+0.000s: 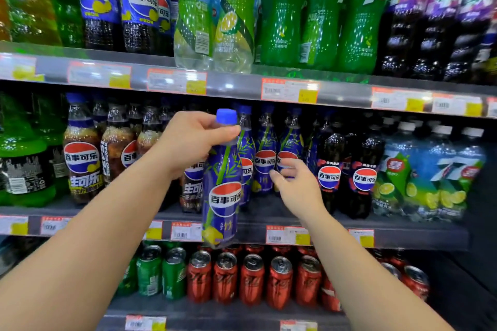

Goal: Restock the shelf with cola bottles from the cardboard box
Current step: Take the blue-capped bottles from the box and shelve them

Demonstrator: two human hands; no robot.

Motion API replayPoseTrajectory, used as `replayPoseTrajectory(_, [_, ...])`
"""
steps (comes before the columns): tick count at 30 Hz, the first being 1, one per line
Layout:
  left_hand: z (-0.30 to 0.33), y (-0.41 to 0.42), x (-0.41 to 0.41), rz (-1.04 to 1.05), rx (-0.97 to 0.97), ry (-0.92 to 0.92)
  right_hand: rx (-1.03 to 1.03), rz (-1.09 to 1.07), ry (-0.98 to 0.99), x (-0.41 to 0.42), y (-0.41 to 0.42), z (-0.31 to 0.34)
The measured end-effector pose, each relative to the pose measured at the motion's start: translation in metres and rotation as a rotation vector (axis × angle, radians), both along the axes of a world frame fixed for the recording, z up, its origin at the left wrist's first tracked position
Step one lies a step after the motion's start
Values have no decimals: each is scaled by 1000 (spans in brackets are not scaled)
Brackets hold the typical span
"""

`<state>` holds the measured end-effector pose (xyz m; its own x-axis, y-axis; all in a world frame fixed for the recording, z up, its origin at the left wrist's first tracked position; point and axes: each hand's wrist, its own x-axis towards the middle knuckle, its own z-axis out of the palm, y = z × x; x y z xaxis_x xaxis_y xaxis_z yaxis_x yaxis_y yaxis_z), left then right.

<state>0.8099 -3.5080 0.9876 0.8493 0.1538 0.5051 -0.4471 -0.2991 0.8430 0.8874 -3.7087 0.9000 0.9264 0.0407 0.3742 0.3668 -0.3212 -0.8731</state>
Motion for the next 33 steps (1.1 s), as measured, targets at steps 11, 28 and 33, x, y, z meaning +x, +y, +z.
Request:
replayPoseTrajectory(11, [3, -90, 61, -54, 11, -104, -157, 176, 12, -14, -36, -15])
replayPoseTrajectory(28, [-73, -21, 37, 160, -37, 37, -131, -49, 29, 34, -6, -36])
replayPoseTrajectory(33, [-85, -14, 32, 182, -40, 81, -138, -59, 54, 32, 0, -34])
